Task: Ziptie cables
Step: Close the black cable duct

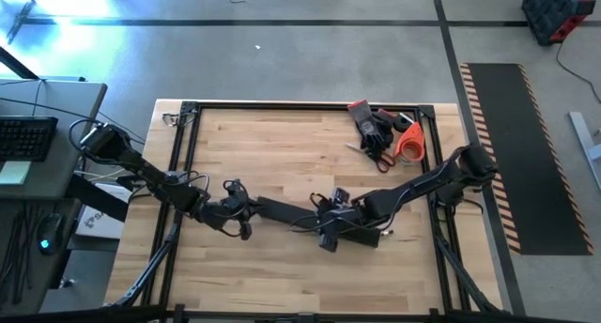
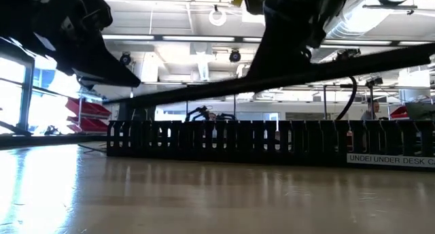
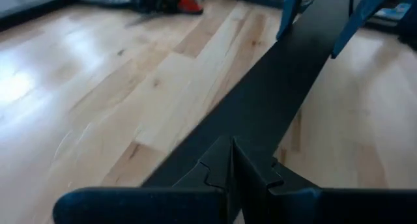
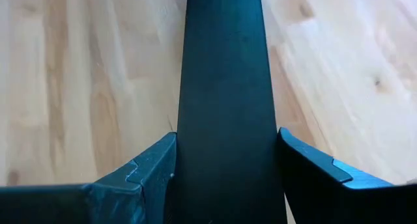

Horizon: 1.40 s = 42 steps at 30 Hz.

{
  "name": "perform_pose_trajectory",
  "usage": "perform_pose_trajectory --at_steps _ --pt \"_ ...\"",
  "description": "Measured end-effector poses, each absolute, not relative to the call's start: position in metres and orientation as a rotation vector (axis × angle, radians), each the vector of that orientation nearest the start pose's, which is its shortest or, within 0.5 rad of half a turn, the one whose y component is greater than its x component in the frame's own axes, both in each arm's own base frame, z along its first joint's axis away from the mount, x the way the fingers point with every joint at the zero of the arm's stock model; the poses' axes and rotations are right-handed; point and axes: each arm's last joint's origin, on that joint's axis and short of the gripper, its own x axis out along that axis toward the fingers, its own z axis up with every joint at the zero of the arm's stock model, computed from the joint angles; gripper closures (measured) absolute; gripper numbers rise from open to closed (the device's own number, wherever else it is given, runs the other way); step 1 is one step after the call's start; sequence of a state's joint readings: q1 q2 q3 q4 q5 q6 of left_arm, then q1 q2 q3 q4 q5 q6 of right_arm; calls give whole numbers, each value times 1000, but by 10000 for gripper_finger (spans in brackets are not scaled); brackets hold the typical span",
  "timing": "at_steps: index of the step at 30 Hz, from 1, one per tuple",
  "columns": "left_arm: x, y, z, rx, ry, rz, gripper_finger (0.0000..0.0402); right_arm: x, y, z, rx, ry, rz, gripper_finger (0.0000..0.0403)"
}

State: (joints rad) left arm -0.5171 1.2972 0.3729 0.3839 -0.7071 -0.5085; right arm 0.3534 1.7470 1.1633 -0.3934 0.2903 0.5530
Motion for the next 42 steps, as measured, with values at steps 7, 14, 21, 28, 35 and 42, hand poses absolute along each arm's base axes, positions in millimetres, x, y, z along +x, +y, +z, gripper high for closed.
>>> perform_pose_trajectory --at_steps 7,14,21,28,35,42 --pt "204 -94 157 -187 337 274 401 334 115 206 231 900 -209 193" --pt "206 -91 153 -195 371 258 402 337 117 192 244 956 -198 193" --pt "210 -89 143 -193 399 281 402 338 118 186 242 974 -203 193" --pt "216 -87 127 -219 455 292 402 338 118 186 243 981 -199 193" --pt "225 -80 113 -264 498 285 402 336 118 184 260 1005 -205 194" --pt "226 -79 111 -265 510 272 402 335 120 184 262 1010 -207 195"
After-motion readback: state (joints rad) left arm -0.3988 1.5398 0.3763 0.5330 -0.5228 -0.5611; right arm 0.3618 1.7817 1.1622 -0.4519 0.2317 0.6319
